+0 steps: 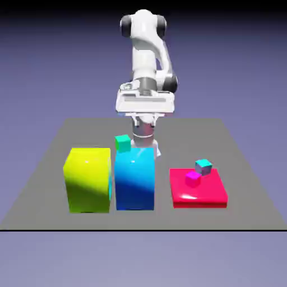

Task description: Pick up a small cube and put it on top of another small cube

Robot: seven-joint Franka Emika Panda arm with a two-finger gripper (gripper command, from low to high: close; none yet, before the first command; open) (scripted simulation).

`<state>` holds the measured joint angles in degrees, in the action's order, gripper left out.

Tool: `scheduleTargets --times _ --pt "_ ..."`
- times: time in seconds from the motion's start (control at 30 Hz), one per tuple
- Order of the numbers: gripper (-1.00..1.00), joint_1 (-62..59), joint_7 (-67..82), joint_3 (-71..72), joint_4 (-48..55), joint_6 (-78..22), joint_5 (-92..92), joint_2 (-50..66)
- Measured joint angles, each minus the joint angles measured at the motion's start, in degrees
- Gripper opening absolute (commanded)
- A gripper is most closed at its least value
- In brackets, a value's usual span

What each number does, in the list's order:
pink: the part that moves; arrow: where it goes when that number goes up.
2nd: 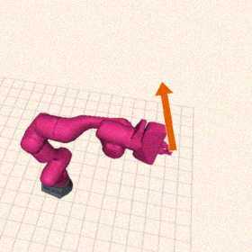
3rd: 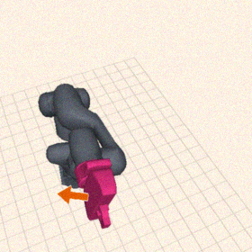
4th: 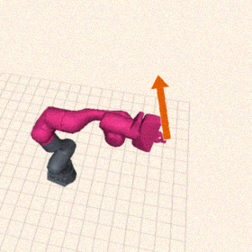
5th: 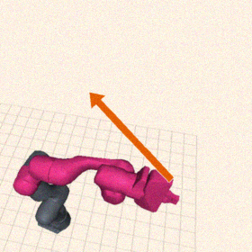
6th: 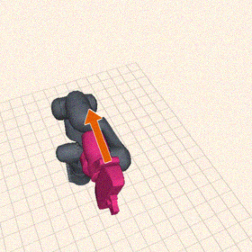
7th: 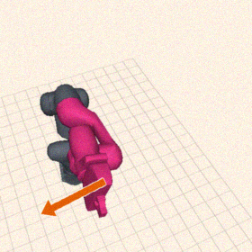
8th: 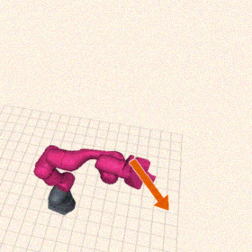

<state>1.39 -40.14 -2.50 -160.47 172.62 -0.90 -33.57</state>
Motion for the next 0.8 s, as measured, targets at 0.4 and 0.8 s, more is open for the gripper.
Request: scheduleTargets --times 0.4,0.8 --pt "0.00 7.0 23.1 -24.9 5.3 -13.8 -9.0 -9.1" --pt "0.00 14.0 46.2 -49.8 10.6 -27.5 -17.9 -18.2"
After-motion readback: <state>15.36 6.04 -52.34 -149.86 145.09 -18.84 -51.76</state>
